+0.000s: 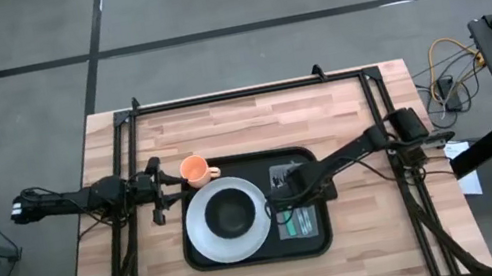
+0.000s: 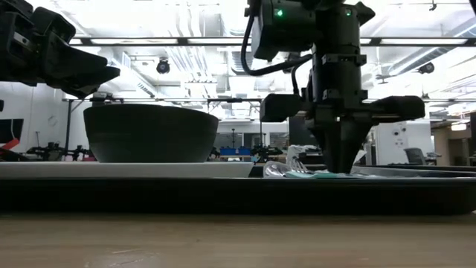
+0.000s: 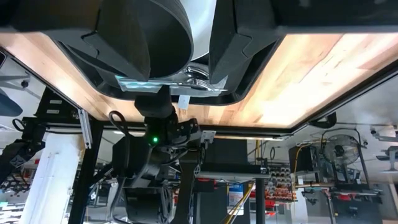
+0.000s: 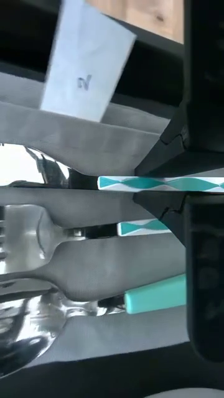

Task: Set up tray
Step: Put the blue knife on the grey napkin beside the blue fork, then return to Home Position

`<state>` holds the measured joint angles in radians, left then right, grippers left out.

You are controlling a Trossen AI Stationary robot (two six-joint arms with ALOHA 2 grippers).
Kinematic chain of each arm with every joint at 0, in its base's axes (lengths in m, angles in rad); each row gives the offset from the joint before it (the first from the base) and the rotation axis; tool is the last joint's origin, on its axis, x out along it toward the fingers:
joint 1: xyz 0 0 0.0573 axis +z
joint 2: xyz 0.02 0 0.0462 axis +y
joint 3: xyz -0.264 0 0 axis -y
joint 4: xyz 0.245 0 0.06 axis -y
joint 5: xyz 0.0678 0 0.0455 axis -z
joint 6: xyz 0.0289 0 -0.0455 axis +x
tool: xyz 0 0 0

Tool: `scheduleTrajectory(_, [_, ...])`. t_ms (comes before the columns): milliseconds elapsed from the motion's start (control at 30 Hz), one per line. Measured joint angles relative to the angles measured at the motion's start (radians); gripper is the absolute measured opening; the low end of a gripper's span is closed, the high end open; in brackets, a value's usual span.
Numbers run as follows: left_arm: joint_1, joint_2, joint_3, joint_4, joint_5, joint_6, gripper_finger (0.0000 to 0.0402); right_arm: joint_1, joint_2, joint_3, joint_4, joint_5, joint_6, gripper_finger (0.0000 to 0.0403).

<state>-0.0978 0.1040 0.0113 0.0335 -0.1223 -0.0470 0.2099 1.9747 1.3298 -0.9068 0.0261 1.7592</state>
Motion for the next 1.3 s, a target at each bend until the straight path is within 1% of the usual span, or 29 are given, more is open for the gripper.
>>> scheduleTrajectory(300, [0.0, 0.0, 0.0, 0.0, 0.0, 0.0, 0.0146, 0.034, -0.002, 0.005, -0.002, 0.0, 0.053, 0.0013])
scheduleTrajectory(600, [0.0, 0.0, 0.0, 0.0, 0.0, 0.0, 0.0146, 0.034, -0.003, -0.006, -0.001, 0.001, 0.067, 0.0015])
scheduleTrajectory(700, [0.0, 0.0, 0.0, 0.0, 0.0, 0.0, 0.0146, 0.034, -0.003, -0.006, -0.001, 0.001, 0.066, 0.0029])
scheduleTrajectory(967, [0.0, 0.0, 0.0, 0.0, 0.0, 0.0, 0.0146, 0.034, -0.003, -0.002, -0.007, 0.001, 0.065, 0.0091])
scheduleTrajectory(1300, [0.0, 0.0, 0.0, 0.0, 0.0, 0.0, 0.0146, 0.034, -0.004, 0.007, -0.038, 0.003, 0.035, 0.0142])
